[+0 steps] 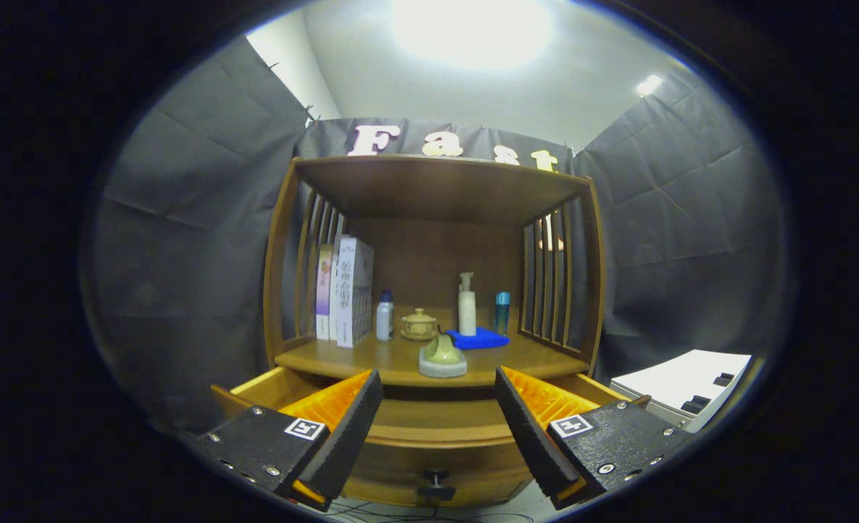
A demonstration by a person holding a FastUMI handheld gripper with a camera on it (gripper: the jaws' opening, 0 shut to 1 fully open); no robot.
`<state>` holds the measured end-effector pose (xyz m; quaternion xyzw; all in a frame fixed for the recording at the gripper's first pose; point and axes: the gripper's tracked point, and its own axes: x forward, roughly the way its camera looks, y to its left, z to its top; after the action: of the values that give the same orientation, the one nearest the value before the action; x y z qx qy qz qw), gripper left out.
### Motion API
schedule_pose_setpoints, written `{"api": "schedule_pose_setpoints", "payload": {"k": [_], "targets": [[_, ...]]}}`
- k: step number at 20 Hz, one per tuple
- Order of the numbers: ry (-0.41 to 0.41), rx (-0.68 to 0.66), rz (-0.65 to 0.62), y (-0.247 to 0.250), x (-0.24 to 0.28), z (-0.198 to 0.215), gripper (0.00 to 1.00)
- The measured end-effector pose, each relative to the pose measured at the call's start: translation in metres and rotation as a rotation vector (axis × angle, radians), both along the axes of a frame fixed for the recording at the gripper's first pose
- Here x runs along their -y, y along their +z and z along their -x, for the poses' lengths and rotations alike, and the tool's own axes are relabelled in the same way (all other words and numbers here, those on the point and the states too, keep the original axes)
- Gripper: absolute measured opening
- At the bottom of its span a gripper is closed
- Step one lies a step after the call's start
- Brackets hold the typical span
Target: Pull open the drawer, take out the items inside it, and place them on the countertop above the cabinet.
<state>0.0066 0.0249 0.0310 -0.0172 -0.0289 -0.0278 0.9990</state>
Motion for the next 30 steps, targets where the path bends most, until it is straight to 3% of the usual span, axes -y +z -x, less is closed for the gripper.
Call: {"api": "schedule_pose_setpoints", "payload": {"k": [4, 14, 22, 30], "targets": [[0.050, -0.067, 0.010, -0.043, -0.005, 0.010, 0.96], [0.061, -0.224, 0.009, -0.126, 0.002, -0.008, 0.97], [0.026, -0.219, -0.004, -0.125, 0.002, -0.021, 0.94], [0.046, -0.236, -0.008, -0.124, 0.002, -0.065, 0.97]]}}
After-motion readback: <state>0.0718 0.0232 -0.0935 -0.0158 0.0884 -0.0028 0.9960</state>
